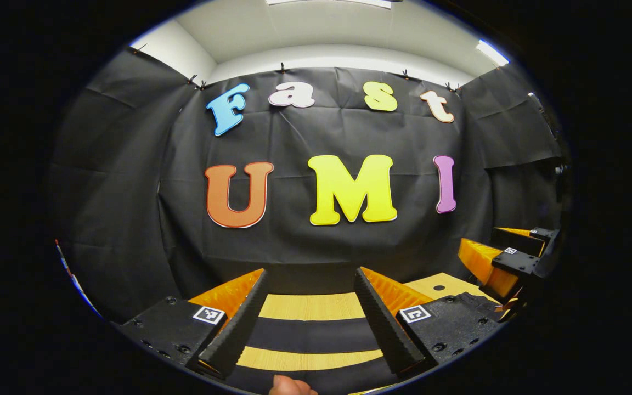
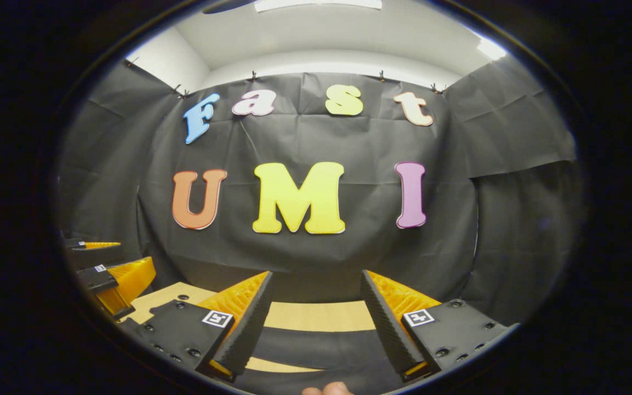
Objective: Grasp the waist and the cuffs of the jeans and fold them to make the two legs overlap; first hold the waist and fold one-third of the jeans toward the cuffs, then hold the cuffs and fold the remaining one-third in the same direction to finish folding.
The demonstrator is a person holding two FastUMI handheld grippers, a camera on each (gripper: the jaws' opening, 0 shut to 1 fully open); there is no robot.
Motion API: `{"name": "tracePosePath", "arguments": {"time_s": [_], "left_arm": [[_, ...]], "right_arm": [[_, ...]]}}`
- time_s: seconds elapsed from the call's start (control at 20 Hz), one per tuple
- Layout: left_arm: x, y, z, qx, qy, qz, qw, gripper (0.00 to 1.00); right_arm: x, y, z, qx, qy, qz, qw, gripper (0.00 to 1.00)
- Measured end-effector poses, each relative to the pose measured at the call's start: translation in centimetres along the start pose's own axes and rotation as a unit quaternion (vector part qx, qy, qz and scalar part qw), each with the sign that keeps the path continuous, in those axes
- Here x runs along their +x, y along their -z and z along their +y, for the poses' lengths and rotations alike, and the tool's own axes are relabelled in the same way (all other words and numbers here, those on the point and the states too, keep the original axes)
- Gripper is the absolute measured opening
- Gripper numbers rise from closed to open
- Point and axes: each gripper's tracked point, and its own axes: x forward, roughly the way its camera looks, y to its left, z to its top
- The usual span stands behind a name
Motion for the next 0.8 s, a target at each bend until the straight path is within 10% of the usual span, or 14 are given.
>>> {"name": "tracePosePath", "arguments": {"time_s": [0.55,0.7,0.8], "left_arm": [[-2.0,5.4,5.1,-0.118,-0.082,0.086,0.986,1.00],[-4.6,10.6,10.2,-0.209,-0.150,0.157,0.953,1.00],[-7.6,14.4,13.6,-0.296,-0.204,0.213,0.908,0.99]], "right_arm": [[0.1,0.5,1.5,-0.005,-0.022,0.004,1.000,0.94],[0.3,1.0,2.0,-0.004,-0.030,0.010,0.999,0.94],[0.5,1.2,2.4,-0.006,-0.037,0.013,0.999,0.94]]}}
